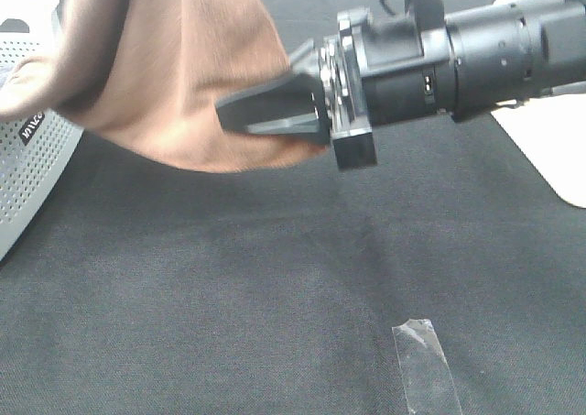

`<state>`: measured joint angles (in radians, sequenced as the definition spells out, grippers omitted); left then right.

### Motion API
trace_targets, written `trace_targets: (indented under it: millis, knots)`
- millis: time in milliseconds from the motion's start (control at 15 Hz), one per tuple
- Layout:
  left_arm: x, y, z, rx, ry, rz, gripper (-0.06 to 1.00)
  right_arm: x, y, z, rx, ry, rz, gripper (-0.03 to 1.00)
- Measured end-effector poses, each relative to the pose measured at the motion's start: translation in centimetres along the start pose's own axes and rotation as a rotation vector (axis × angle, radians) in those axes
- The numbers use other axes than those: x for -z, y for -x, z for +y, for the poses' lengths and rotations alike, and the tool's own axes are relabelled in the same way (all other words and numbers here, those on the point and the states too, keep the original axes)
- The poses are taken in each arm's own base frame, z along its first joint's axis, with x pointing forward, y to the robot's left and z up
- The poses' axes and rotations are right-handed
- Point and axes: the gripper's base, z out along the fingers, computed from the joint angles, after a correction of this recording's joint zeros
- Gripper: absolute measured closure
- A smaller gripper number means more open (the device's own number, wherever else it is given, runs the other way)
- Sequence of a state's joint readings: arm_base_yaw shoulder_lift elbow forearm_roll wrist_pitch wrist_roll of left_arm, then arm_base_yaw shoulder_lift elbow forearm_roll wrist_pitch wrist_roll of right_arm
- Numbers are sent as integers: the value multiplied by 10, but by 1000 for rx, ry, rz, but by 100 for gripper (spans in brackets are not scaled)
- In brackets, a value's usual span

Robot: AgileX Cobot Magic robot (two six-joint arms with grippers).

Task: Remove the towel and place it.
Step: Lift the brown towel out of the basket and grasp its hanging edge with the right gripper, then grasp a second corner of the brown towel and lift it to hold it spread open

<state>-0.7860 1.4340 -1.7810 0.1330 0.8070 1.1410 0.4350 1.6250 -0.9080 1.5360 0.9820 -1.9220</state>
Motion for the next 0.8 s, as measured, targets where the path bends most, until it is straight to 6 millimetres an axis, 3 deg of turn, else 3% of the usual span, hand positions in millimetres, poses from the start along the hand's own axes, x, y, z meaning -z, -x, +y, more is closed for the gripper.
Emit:
trace_targets:
  millis: [400, 600, 800]
  knots:
    - [-9, -7, -8, 130, -69, 82, 94, 7, 4, -4, -216, -140, 71, 97]
    - [-26, -10, -14, 196, -90, 129, 94, 22, 23, -8, -296, -258, 239, 97]
    - [-44, -16, -15, 225, -44, 202, 94, 44, 55, -17, -356, -432, 432, 97]
